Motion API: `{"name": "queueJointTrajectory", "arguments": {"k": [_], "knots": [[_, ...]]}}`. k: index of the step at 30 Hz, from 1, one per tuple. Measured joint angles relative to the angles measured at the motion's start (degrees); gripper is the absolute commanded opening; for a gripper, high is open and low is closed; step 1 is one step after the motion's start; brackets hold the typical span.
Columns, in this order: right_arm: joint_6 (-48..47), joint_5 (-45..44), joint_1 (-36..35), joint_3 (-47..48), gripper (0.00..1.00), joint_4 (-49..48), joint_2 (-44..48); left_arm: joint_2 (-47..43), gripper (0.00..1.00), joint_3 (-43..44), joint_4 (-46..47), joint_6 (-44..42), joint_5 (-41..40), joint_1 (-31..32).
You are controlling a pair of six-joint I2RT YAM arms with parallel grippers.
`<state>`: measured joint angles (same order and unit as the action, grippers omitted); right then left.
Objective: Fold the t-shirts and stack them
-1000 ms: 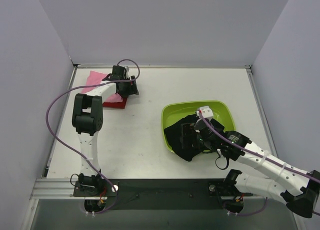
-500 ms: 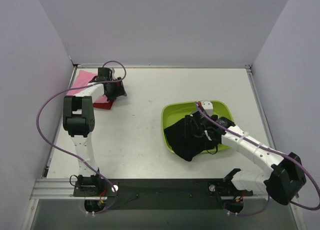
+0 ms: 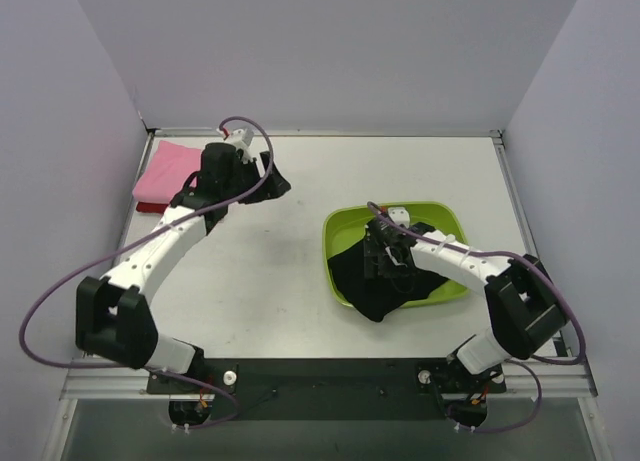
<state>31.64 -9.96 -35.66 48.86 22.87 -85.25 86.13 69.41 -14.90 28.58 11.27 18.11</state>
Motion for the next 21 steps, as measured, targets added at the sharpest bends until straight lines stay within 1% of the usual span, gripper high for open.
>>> {"name": "queueJointTrajectory", "arguments": {"k": [1,2,3,4,11,14,16,18,21], "knots": [[0.04,0.57,0.00,0.07,0.44,-0.39,-1.03,-3.32,0.83,-2.16,0.59,0.74,0.20,1.03],[0.22,1.11,0.00,0.13,0.34,-0.90,-2.05,-6.03,0.83,-4.22,1.01,1.20,0.33,1.77],[0.31,1.70,0.00,0.26,0.20,-1.46,-3.02,-8.79,0.83,-6.43,1.51,1.75,0.37,2.40],[0.83,2.56,0.00,0.59,0.00,-2.12,-3.82,-11.04,0.83,-8.13,1.49,2.29,0.52,2.58],[1.81,1.99,-0.22,3.10,0.00,-2.10,-6.05,-22.95,0.83,-17.62,-0.11,3.96,0.35,5.64],[1.55,-0.33,-1.86,5.31,0.00,0.42,-5.77,-28.52,0.83,-20.06,-1.51,4.26,-0.66,5.97],[0.96,-3.02,-3.91,10.97,0.00,5.57,-5.62,-32.17,0.83,-20.79,-2.91,4.28,-1.88,5.97],[-0.07,-5.25,-6.64,20.22,0.00,9.46,-5.27,-34.51,0.83,-20.81,-3.78,4.26,-3.10,5.97],[-1.75,-8.39,-11.56,38.38,0.00,13.99,-5.18,-36.17,0.83,-20.81,-5.27,4.24,-4.87,5.97]]}}
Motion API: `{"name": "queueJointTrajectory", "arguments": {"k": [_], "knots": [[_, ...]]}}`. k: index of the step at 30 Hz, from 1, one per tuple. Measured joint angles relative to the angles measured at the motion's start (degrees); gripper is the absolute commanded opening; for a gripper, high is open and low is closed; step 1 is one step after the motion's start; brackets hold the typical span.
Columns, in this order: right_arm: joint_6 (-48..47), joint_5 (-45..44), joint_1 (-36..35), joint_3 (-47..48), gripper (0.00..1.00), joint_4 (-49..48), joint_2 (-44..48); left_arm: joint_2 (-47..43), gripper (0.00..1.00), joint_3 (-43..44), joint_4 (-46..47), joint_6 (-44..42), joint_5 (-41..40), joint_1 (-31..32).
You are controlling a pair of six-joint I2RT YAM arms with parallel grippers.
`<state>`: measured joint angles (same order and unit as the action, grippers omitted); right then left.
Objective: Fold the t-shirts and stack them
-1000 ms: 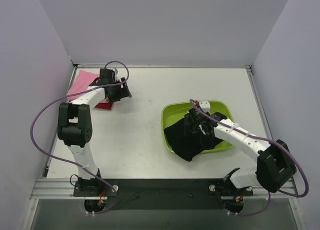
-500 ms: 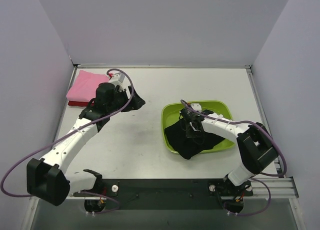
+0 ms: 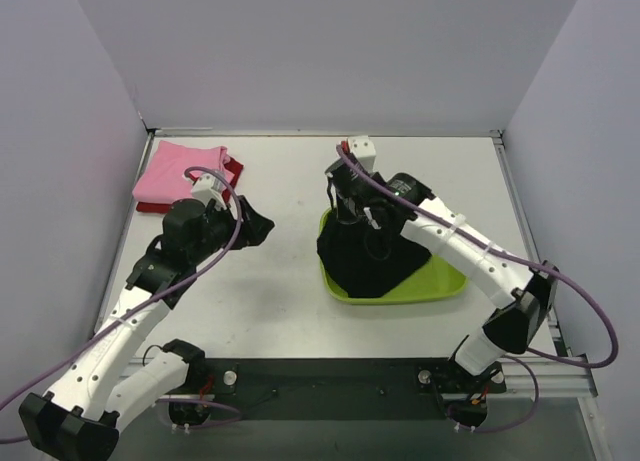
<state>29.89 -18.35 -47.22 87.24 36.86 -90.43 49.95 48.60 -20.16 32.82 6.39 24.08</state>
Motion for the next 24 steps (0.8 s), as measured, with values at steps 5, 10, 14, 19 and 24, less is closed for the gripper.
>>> {"name": "queueJointTrajectory", "arguments": {"k": [5,10,14,19,24], "knots": [[-2.01,-1.53,-7.89,28.11,0.00,8.55,-1.09,-1.38,0.83,-0.37,-2.91,0.04,-3.30,-0.07],[-3.08,-0.94,-14.32,44.78,0.00,12.24,-4.68,-3.56,0.84,-0.39,-5.25,0.26,-7.19,-0.24],[-2.97,0.44,-17.79,44.74,0.00,13.49,-8.66,-5.84,0.83,-0.39,-6.45,0.66,-9.55,-0.57],[-1.79,1.79,-20.94,28.92,0.06,10.32,-11.69,-7.80,0.83,-0.39,-9.07,0.61,-12.07,-0.94],[0.52,5.09,-23.50,14.14,0.99,6.56,-15.45,-8.96,0.83,-0.39,-9.79,0.59,-12.46,-1.09]]}}
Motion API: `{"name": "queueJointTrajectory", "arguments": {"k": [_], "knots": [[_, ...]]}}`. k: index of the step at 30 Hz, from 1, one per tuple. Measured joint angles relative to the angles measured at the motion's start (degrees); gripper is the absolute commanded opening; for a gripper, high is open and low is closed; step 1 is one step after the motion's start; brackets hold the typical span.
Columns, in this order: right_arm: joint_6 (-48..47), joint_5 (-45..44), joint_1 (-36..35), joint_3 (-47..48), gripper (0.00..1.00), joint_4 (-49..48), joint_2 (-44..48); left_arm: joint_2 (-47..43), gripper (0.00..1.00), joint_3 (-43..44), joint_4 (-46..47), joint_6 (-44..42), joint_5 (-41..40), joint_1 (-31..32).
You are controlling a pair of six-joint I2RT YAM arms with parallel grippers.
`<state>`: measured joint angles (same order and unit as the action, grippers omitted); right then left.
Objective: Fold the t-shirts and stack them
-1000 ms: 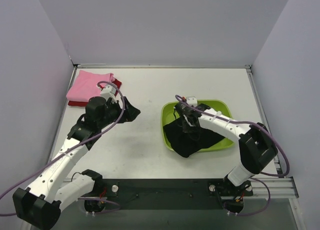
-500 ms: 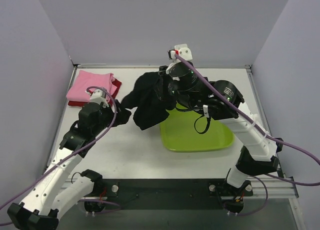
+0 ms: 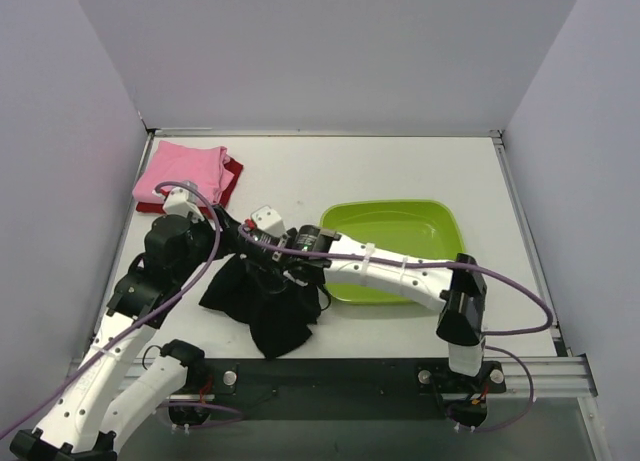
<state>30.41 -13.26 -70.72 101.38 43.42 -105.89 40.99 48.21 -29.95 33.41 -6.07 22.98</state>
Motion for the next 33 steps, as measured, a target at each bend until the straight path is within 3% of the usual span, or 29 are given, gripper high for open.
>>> {"name": "queueJointTrajectory", "arguments": {"k": [5,9,17,26,33], "knots": [[0.79,-3.21,-2.56,-3.82,1.00,-1.68,-1.44,0.31,0.83,0.00,0.07,-0.02,0.55,-0.22],[1.29,-6.60,-1.49,-8.48,1.00,-3.32,5.55,1.38,0.83,-0.04,0.28,0.00,1.97,-0.22],[2.75,-10.08,11.87,-21.55,1.00,-5.25,22.16,3.10,0.83,-5.55,1.20,0.02,3.37,-0.20],[5.75,-4.48,10.56,-37.94,0.99,-10.71,18.51,4.81,0.83,-6.10,2.10,0.02,3.72,-0.20],[7.76,-2.23,7.78,-41.27,0.98,-15.10,18.05,6.40,0.83,-6.54,4.17,0.04,4.02,-0.20]]}}
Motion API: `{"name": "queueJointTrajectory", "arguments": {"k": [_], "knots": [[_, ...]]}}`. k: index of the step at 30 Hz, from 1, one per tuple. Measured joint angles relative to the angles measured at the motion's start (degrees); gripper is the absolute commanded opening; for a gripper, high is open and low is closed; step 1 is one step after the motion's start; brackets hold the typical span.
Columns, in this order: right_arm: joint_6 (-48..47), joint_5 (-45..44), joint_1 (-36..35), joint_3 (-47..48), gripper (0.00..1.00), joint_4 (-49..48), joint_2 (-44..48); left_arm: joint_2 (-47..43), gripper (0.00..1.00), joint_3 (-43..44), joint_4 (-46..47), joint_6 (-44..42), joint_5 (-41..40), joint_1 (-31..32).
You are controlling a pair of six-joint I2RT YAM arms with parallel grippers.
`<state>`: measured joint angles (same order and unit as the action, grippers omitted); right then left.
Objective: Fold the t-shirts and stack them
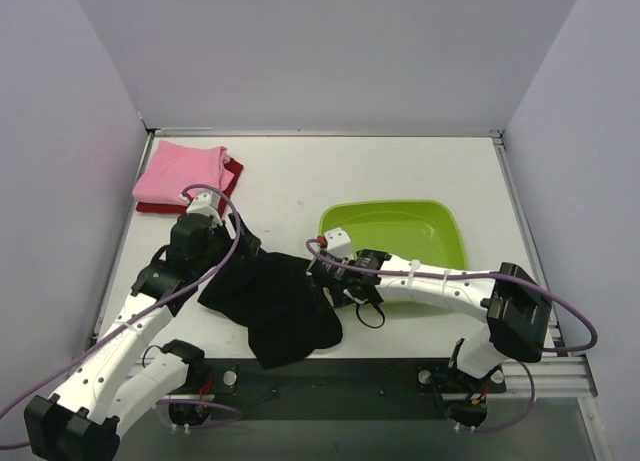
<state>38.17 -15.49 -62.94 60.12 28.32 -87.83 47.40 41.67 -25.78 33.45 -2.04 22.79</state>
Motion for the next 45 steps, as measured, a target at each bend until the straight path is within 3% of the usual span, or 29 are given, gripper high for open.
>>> {"name": "queueJointTrajectory", "arguments": {"k": [4,7,10,13,15,16,17,31,45], "knots": [[0.66,1.01,-0.76,-2.29,0.97,-0.81,-0.37,1.05,0.83,-0.11,0.50,0.00,0.20,0.00],[0.85,1.16,-0.81,-2.89,0.87,-1.09,-0.37,1.88,0.83,-0.11,0.94,-0.02,0.24,0.00],[0.83,1.18,-0.70,-2.93,0.69,-1.51,-0.76,2.60,0.83,-0.11,1.27,-0.02,0.26,0.00],[0.66,1.27,0.09,-2.93,0.41,-1.97,-1.88,3.26,0.83,-0.11,2.03,-0.02,0.42,0.00],[-0.22,1.40,1.16,-2.91,0.28,-3.34,-2.45,3.63,0.83,-0.13,2.47,-0.02,0.46,0.00],[-0.81,1.31,1.70,-2.84,0.11,-3.89,-2.60,3.76,0.83,-0.13,2.60,-0.02,0.46,0.00],[-1.29,1.09,2.73,-2.69,0.01,-4.35,-2.97,3.87,0.83,-0.13,2.69,-0.02,0.46,0.00],[-3.78,1.07,27.12,11.96,0.00,-2.36,-15.10,5.75,0.83,-0.11,2.89,-0.09,0.42,0.00],[-5.49,5.07,46.12,42.12,0.00,2.49,-30.38,7.02,0.83,-0.07,2.89,-0.26,0.39,0.00]]}}
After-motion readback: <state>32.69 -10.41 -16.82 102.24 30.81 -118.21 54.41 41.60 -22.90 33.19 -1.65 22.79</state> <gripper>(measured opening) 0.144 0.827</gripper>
